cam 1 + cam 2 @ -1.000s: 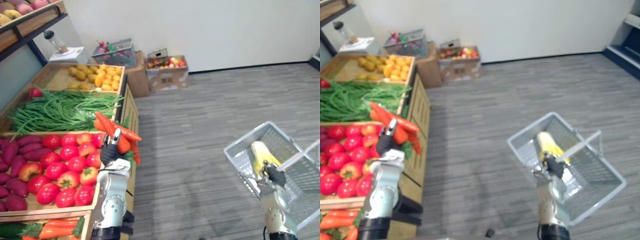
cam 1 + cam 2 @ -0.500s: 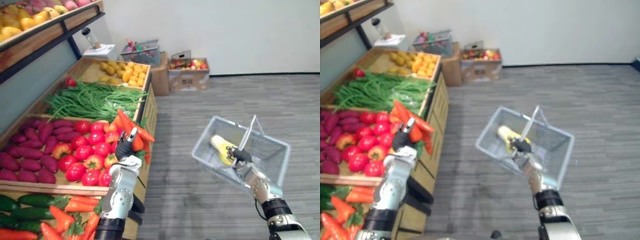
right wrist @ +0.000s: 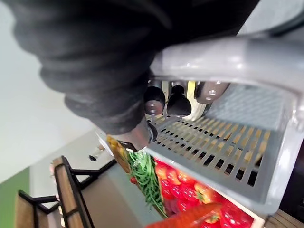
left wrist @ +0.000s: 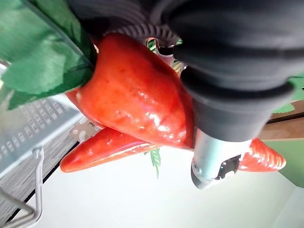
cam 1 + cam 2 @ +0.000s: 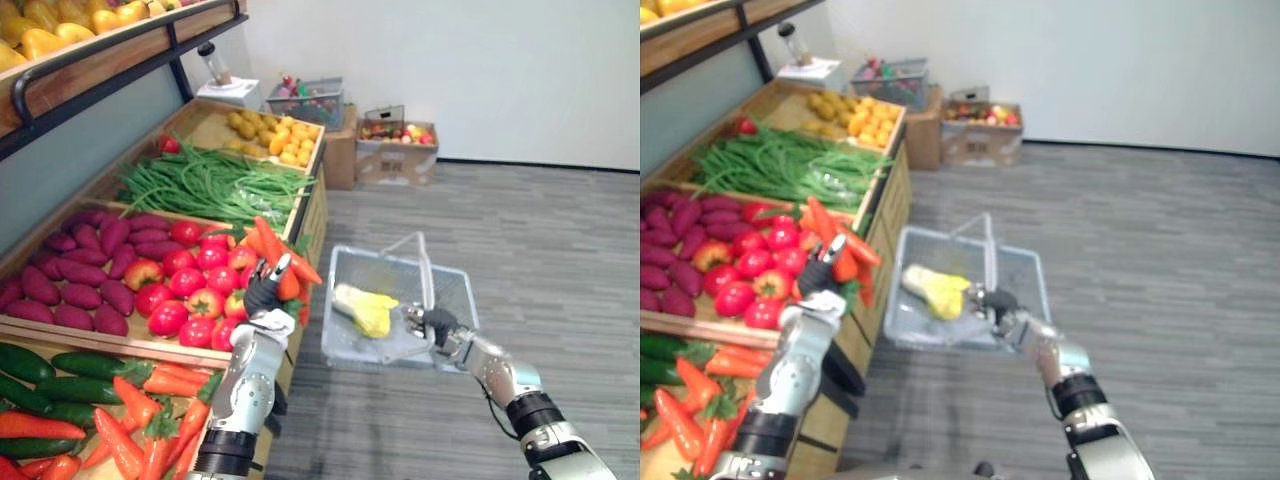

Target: Pick vegetable in the basket

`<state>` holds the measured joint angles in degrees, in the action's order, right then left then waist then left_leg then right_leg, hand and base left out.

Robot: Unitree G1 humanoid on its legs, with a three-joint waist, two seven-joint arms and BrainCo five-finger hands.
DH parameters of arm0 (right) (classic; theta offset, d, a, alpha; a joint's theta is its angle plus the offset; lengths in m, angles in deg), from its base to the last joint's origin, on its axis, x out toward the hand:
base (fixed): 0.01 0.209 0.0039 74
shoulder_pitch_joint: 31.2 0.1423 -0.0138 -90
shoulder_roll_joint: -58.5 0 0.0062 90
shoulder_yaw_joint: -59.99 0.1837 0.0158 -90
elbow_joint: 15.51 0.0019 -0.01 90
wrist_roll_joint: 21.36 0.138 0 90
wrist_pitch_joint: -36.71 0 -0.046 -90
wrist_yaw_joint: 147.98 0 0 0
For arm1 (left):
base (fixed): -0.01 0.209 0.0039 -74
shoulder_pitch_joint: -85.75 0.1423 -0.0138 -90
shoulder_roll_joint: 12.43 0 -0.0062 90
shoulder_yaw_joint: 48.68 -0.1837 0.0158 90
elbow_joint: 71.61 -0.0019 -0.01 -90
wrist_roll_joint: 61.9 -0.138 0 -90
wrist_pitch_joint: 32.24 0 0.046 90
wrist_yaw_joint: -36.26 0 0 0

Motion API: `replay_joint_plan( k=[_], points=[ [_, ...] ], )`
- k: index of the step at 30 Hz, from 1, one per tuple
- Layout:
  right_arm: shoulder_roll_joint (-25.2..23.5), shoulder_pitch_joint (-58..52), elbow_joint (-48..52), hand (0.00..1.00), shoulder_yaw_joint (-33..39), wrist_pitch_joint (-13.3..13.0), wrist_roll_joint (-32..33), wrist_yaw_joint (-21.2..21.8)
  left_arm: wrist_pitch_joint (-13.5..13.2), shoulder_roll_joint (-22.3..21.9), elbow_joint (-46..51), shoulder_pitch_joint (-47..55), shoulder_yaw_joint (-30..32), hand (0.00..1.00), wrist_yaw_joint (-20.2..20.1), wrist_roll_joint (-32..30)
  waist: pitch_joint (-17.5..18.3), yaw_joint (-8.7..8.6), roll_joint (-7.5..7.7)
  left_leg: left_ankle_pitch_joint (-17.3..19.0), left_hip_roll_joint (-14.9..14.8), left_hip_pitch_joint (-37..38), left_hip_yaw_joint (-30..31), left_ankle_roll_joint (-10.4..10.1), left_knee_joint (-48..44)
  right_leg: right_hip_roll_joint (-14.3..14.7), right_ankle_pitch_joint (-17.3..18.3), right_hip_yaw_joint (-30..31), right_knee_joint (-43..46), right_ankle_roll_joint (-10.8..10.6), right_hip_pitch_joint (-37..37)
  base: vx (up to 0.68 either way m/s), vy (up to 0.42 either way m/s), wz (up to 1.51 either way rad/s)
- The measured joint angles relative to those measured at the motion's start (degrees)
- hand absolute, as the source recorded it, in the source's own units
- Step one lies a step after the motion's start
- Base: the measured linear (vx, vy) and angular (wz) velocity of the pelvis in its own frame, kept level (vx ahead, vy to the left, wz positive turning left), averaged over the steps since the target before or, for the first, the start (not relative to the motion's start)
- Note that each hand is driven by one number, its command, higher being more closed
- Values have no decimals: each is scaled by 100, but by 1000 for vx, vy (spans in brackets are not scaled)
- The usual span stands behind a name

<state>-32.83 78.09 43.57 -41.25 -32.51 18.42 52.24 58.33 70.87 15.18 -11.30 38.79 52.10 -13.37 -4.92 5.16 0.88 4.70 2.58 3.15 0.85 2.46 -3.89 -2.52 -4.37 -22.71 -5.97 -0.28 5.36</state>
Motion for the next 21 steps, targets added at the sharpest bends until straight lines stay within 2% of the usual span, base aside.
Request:
replay_joint_plan(
  k=[3,11,18,21],
  points=[
    [0,0,1,100,-141,94,-162,44,0,0,0,-29,-38,100,9,-37,-6,2,14,0,12,-1,11,0,1,-12,-1,-15,1,-2,1,32,14,2],
    [21,82,136,100,-441,94,-162,279,8,-13,1,-70,-284,100,93,-47,-4,-5,38,1,15,2,25,-1,-8,-16,-3,-23,1,-4,15,0,0,0],
    [-32,80,638,100,-1012,107,-123,424,24,-34,1,-69,-411,100,190,-40,-20,4,65,2,11,1,67,-2,-17,-8,-2,-44,1,-4,32,-1,-2,1],
    [-128,80,957,100,-1150,111,-85,464,31,-43,1,-66,-415,100,282,-28,-55,4,121,3,9,2,67,-3,-19,-6,-2,-43,1,-4,33,0,0,0]
  ],
)
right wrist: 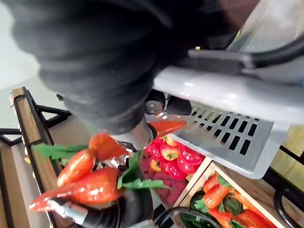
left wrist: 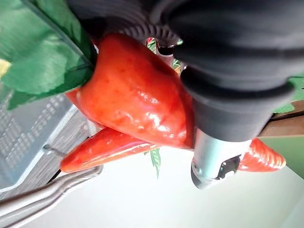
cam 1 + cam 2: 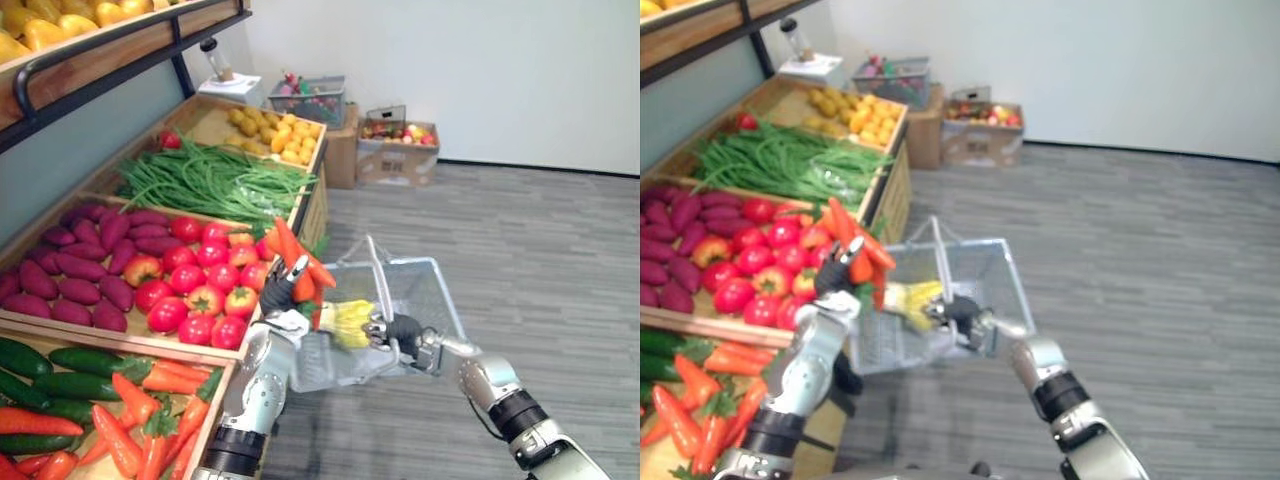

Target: Pick vegetable in the basket

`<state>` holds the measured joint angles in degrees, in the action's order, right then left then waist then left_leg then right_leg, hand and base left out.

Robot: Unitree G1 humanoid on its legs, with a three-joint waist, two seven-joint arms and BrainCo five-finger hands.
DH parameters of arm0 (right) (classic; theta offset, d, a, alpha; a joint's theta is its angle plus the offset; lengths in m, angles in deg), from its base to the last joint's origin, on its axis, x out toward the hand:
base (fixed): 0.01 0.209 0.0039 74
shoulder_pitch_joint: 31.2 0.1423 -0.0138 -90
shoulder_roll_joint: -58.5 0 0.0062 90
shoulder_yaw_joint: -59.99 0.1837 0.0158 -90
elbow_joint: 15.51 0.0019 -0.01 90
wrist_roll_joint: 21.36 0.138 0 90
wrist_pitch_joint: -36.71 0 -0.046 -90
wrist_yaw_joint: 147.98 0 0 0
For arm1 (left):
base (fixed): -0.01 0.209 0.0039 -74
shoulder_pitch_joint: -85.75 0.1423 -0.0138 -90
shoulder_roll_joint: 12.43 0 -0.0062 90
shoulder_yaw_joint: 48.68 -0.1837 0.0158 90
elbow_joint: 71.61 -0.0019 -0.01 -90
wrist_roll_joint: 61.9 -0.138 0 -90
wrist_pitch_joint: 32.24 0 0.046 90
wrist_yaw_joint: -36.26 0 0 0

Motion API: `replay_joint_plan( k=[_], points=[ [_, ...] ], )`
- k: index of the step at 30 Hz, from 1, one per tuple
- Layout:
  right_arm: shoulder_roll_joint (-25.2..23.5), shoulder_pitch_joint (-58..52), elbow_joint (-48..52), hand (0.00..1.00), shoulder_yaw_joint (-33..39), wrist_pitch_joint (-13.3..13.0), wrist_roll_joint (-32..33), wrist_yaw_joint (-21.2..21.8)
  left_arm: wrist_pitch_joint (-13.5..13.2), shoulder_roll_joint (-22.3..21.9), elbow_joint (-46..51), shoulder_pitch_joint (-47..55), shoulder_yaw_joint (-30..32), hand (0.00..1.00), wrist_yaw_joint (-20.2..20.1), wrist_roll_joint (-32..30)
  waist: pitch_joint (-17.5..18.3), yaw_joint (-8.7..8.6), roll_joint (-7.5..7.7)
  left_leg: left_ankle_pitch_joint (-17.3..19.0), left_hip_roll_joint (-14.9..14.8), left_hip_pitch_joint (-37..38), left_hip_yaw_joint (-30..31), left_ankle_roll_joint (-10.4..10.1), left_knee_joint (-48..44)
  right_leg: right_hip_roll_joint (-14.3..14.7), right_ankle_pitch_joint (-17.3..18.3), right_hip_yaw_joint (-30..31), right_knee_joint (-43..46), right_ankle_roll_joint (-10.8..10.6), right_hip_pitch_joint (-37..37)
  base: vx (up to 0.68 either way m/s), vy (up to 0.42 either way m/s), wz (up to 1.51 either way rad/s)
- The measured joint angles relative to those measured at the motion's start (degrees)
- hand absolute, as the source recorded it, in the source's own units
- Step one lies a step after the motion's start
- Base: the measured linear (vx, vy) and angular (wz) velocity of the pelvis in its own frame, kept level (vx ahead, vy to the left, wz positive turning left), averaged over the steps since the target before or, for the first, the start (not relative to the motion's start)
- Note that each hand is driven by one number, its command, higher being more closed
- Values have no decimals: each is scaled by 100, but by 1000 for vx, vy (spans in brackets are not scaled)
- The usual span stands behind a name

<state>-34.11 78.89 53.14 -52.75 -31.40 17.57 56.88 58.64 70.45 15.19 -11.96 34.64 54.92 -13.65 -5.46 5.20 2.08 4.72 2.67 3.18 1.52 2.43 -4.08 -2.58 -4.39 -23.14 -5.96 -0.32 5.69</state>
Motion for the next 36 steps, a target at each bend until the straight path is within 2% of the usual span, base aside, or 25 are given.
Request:
replay_joint_plan(
  k=[8,16,20,27,28,32,36],
  points=[
    [-99,0,293,100,-273,102,330,97,35,-87,-186,9,-96,100,228,38,-15,13,25,2,15,2,1,1,3,-17,0,3,13,0,0,0,0,0],
    [-92,1,764,100,-438,112,511,27,88,-203,-586,12,-95,100,682,-1,-39,15,34,52,-10,2,-16,-25,-17,7,1,46,26,0,12,0,0,-3],
    [-92,144,1130,100,-483,109,888,-64,219,-217,-1172,13,-86,100,1042,-34,-60,12,32,97,-34,9,-54,-38,-49,33,4,93,26,2,30,0,0,-5],
    [-92,269,1193,100,-831,127,1118,-256,214,-252,-2002,-168,-78,100,1016,72,-181,28,58,131,-50,9,-68,-36,-145,42,5,151,81,0,36,2,3,0],
    [-91,269,1193,100,-836,133,1124,-291,239,-253,-2138,-169,-86,0,1005,91,-202,23,53,161,-54,-1,-76,-25,-192,41,6,178,106,0,33,15,28,-4],
    [-83,269,1280,100,-937,139,1171,-352,561,-265,-2612,-167,-145,0,983,101,-229,9,46,265,-52,-10,-129,-28,-239,38,8,280,128,-1,19,2,29,-11],
    [-63,270,1572,100,-975,162,1174,-449,974,-277,-3012,-171,-237,0,640,30,-257,2,36,268,-65,-48,-230,-12,-285,27,11,348,199,0,-65,12,16,-9]
  ],
)
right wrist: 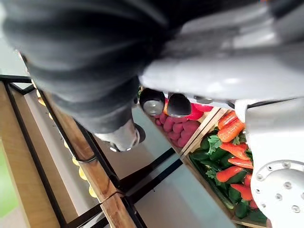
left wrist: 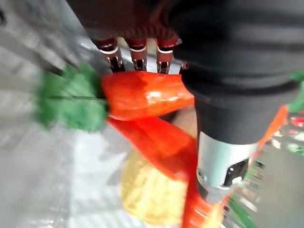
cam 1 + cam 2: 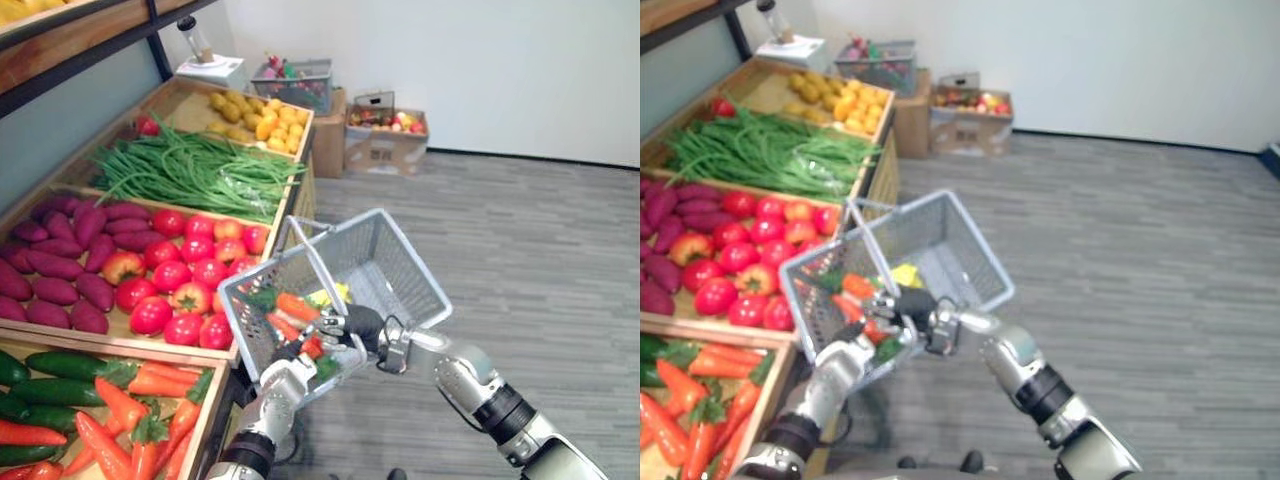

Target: Pick vegetable in the basket

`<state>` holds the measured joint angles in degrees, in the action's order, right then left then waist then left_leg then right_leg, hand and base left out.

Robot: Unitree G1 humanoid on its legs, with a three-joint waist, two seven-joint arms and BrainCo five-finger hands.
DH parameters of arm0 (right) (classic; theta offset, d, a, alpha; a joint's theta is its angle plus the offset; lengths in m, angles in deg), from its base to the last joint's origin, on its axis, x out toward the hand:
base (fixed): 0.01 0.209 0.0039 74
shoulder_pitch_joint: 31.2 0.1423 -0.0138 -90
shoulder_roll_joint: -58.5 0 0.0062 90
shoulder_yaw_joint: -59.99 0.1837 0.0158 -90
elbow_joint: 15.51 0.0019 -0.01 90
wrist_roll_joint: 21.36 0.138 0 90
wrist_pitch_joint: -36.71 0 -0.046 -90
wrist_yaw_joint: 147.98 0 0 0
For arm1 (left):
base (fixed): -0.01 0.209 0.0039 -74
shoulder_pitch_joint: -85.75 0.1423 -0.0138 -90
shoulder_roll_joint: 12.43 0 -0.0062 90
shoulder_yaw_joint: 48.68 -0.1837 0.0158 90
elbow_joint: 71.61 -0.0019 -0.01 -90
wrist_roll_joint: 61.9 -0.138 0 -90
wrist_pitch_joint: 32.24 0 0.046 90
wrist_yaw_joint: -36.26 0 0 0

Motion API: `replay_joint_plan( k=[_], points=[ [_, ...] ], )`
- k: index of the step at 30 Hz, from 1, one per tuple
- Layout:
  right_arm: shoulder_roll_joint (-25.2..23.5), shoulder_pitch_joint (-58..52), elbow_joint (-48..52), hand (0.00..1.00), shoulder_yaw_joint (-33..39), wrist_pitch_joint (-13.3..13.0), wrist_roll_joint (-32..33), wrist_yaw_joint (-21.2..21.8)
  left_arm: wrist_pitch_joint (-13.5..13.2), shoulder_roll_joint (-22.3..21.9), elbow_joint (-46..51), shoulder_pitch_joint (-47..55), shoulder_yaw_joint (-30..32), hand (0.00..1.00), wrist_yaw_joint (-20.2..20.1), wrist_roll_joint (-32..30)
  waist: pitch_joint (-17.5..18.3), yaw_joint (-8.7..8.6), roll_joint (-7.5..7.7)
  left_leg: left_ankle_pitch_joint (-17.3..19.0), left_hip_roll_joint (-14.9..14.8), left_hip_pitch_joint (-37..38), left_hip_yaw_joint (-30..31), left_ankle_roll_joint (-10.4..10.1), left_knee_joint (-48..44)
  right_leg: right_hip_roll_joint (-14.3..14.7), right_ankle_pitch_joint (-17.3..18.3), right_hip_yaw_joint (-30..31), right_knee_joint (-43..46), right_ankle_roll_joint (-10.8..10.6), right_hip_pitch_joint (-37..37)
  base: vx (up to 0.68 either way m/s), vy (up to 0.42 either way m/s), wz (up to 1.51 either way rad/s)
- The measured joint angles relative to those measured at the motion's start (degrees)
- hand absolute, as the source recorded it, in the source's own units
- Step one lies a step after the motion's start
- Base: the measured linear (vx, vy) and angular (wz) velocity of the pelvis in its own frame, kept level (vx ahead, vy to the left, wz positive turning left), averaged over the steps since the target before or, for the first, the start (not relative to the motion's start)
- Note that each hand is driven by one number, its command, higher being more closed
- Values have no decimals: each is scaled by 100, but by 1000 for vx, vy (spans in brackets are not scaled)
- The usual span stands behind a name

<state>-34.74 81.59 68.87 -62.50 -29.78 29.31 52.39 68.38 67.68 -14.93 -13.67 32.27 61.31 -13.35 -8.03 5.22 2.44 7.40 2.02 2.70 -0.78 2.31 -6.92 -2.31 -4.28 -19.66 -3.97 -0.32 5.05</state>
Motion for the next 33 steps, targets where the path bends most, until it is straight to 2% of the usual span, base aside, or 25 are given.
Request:
replay_joint_plan(
  k=[2,7,12,17,21,23,29,32,33],
  points=[
    [16,-3,24,100,0,6,0,-3,84,1,-44,-9,-55,0,-209,-112,-1,-19,-1,6,2,1,-11,4,-31,-3,0,17,9,0,-2,24,14,-5],
    [54,-12,23,100,3,31,-1,-7,204,40,-141,-85,-194,0,-414,-971,-34,-31,-55,4,16,-21,-72,6,-29,-19,1,89,29,1,-61,-1,11,-6],
    [143,-120,28,100,86,30,0,-6,217,117,-62,-92,-349,0,-655,-1782,-83,-46,-136,0,24,-34,-82,12,-30,-33,6,100,71,6,-84,-3,0,-1],
    [154,-614,45,100,706,26,-16,-30,252,341,624,77,-687,0,-797,-2557,-126,-53,-226,-17,39,-42,-128,34,7,-54,7,120,74,7,-117,0,0,-1],
    [201,-1066,92,100,1119,-35,-66,-53,248,418,1307,252,-701,0,-866,-2965,-120,-84,-275,-65,50,-41,-173,63,87,-68,7,155,92,6,-190,14,2,-6],
    [223,-1323,92,100,1299,-61,-67,-79,233,480,1687,311,-700,0,-923,-2969,-115,-127,-312,-67,54,-37,-174,65,101,-71,8,157,91,6,-194,35,5,-1],
    [176,-2047,-30,100,1578,-174,-256,-144,-27,631,2677,325,-692,0,-1036,-2924,-97,-218,-356,-154,59,28,-241,51,301,-70,7,251,90,6,-280,31,0,-8],
    [134,-2231,-296,100,1692,-234,-346,-137,-227,638,2812,329,-620,0,-1032,-2827,-71,-298,-398,-167,58,45,-260,45,355,-67,7,268,83,6,-287,7,-6,-3],
    [111,-2311,-379,100,1710,-259,-348,-137,-367,645,2817,338,-549,0,-1029,-2638,-50,-315,-425,-175,58,45,-276,45,390,-68,7,277,76,6,-288,-13,-6,-4]
  ],
)
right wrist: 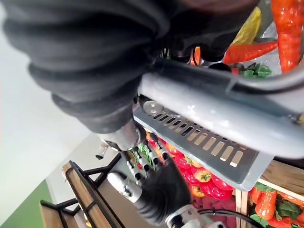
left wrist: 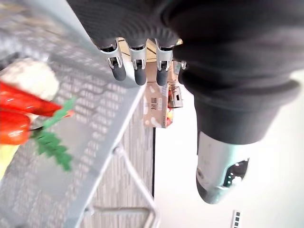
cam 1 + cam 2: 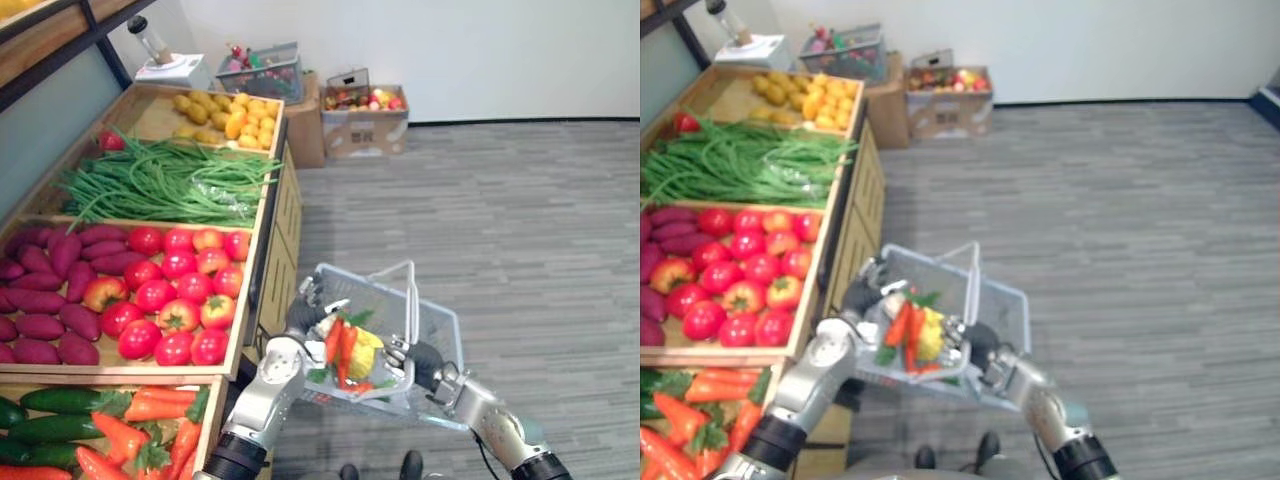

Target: Pick vegetable in the basket

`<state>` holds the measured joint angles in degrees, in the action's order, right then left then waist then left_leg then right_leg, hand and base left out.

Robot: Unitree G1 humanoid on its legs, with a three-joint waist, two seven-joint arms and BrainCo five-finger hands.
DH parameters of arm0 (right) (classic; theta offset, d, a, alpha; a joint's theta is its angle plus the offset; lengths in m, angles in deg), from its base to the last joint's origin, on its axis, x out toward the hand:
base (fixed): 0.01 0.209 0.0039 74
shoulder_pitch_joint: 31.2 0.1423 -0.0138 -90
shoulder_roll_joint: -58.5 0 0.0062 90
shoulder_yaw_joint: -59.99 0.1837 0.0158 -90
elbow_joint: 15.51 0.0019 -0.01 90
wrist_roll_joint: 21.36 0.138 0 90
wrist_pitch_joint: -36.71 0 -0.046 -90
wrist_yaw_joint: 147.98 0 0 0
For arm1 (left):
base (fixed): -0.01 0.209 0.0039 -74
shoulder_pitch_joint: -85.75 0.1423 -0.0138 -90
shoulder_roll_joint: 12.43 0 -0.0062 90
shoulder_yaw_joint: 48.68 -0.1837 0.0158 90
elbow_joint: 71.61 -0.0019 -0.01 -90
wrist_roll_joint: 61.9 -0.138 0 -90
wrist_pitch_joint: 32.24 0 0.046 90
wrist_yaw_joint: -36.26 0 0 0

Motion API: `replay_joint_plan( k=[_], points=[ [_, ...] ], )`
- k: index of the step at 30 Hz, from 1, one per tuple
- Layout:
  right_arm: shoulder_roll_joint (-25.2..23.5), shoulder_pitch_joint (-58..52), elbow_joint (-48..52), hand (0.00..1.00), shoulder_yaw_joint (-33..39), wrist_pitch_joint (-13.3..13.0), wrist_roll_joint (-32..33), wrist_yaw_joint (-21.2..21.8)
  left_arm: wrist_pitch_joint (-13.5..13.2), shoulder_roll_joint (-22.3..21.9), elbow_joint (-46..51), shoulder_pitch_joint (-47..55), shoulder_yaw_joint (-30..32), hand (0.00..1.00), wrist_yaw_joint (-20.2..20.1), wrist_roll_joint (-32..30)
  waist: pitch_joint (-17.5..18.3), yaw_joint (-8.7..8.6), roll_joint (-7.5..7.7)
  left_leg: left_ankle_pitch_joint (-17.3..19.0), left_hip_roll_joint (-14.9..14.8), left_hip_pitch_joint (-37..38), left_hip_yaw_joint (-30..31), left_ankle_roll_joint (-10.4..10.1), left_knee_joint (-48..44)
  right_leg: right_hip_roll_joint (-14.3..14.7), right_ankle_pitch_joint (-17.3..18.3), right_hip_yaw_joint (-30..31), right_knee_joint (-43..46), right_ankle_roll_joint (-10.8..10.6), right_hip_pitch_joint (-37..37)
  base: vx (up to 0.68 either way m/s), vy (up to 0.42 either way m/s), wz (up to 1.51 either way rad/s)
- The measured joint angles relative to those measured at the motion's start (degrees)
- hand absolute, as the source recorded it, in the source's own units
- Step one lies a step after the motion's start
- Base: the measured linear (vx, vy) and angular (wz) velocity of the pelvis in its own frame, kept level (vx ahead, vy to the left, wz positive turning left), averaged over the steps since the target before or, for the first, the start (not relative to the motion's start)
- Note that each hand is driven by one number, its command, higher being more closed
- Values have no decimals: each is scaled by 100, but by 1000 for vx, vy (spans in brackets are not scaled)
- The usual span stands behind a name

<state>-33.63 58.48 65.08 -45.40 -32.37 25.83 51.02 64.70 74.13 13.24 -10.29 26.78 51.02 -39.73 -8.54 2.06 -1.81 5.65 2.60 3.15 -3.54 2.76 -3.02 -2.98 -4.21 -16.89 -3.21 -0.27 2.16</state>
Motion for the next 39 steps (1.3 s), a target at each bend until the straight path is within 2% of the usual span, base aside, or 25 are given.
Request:
replay_joint_plan(
  k=[2,3,6,8,12,15,20,22,24,28,32,34,39],
  points=[
    [-69,-129,-114,100,119,-11,-10,-1,-141,-1,125,65,142,0,5,272,27,-23,-38,1,-1,0,-17,-1,32,0,-1,4,-25,-1,-3,-7,-8,-3],
    [-111,-237,-225,100,203,-85,-17,-1,-310,-1,269,145,176,0,36,458,58,-28,-53,-11,0,8,-23,-19,86,2,-2,4,-51,-3,-8,0,0,0],
    [-255,-443,-593,100,365,-233,-45,-115,-568,-35,532,204,210,0,106,865,97,-26,-44,-25,-7,6,-22,-3,92,15,-4,0,-79,-4,-9,10,-8,0],
    [-321,-610,-786,100,556,-301,-133,-210,-647,-169,546,273,396,0,355,862,161,-35,-41,-23,-9,3,-29,-6,96,20,-4,5,-96,-4,-26,32,-18,-2],
    [-492,-847,-1248,100,1175,-520,-118,-381,-628,-185,296,542,960,0,657,895,197,-113,-5,-8,-27,6,-39,-31,102,42,-7,4,-113,-9,-26,13,-9,-2],
    [-487,-1063,-1494,100,1526,-647,51,-498,-440,-141,-462,739,1228,0,710,728,207,-169,18,-5,-38,4,-45,-35,107,52,-7,5,-120,-9,-25,0,0,0],
    [-590,-1242,-2089,100,1993,-905,394,-697,-170,-126,-1363,1246,1002,0,78,611,261,-200,131,10,-55,4,-69,-72,131,66,-5,18,-129,-11,-15,0,0,0],
    [-711,-1275,-2289,100,2190,-1192,797,-918,17,-152,-1941,1407,798,0,-185,569,282,-212,167,8,-56,20,-78,-92,190,66,-4,19,-128,-12,-15,0,0,0],
    [-822,-1272,-2457,100,2306,-1395,998,-1183,90,-240,-2373,1554,776,0,-333,549,295,-213,185,12,-60,43,-93,-99,193,68,-2,28,-127,-13,0,-2,-9,-2],
    [-1032,-1197,-3106,100,2655,-1681,1137,-1548,126,-438,-3549,1874,776,0,-636,-80,321,-193,195,8,-67,191,-221,-107,294,79,19,113,-126,-42,58,3,-12,-10],
    [-1146,-1203,-3682,100,2869,-1758,1038,-1708,-79,-511,-4182,1740,995,0,-783,-260,384,-190,219,8,-63,251,-229,-111,323,74,31,109,-130,-58,115,2,-3,-2],
    [-1196,-1218,-4103,100,3076,-1765,791,-1719,-146,-559,-4529,1645,1063,0,-850,-328,418,-206,229,-4,-60,337,-236,-119,403,78,31,137,-145,-59,161,14,-14,-7],
    [-1200,-1264,-4622,100,3350,-1724,462,-1736,-132,-644,-4949,1496,1322,0,-892,-282,464,-234,214,-10,-55,438,-241,-123,492,88,39,138,-189,-73,228,11,-8,-3]
  ],
)
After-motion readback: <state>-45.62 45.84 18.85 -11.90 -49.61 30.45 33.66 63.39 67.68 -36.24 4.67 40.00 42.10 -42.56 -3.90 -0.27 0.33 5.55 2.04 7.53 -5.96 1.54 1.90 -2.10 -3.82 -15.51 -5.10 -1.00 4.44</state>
